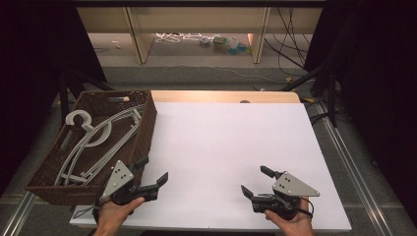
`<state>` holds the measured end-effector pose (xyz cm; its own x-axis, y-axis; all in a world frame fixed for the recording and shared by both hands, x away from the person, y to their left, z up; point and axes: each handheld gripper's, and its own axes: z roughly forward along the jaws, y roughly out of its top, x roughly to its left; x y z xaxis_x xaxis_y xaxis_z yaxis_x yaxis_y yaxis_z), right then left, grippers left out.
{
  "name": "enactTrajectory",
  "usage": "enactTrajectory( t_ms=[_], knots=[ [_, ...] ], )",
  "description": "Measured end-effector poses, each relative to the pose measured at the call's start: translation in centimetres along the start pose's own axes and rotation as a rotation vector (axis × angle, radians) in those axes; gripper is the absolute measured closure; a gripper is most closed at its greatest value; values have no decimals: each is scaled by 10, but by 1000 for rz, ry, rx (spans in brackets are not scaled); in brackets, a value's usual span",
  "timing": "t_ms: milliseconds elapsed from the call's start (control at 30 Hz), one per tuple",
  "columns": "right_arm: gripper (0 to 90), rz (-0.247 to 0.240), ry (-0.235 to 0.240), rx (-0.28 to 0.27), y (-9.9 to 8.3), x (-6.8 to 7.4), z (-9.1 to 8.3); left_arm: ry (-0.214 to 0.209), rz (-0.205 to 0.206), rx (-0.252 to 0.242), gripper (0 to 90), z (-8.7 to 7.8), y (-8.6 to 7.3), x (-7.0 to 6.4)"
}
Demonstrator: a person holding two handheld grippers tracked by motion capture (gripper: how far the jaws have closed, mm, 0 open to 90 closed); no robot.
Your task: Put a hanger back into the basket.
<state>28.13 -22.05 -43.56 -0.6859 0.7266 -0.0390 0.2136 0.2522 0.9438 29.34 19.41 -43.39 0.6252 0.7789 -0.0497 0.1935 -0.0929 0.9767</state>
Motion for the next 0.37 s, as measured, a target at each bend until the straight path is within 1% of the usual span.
enactTrajectory(
  t_ms=[33,67,100,167,367],
  knots=[
    [159,14,5,10,0,1,0,-8,-1,-8,161,1,0,0],
    [158,15,8,11,0,1,0,-10,-3,-8,160,1,-1,0],
    [158,16,5,15,0,1,0,-4,-2,4,161,0,0,-1],
    [158,12,6,17,0,1,0,-9,7,6,161,1,0,-1],
    [158,15,1,6,0,1,0,-12,5,7,161,1,0,-2]
  ],
)
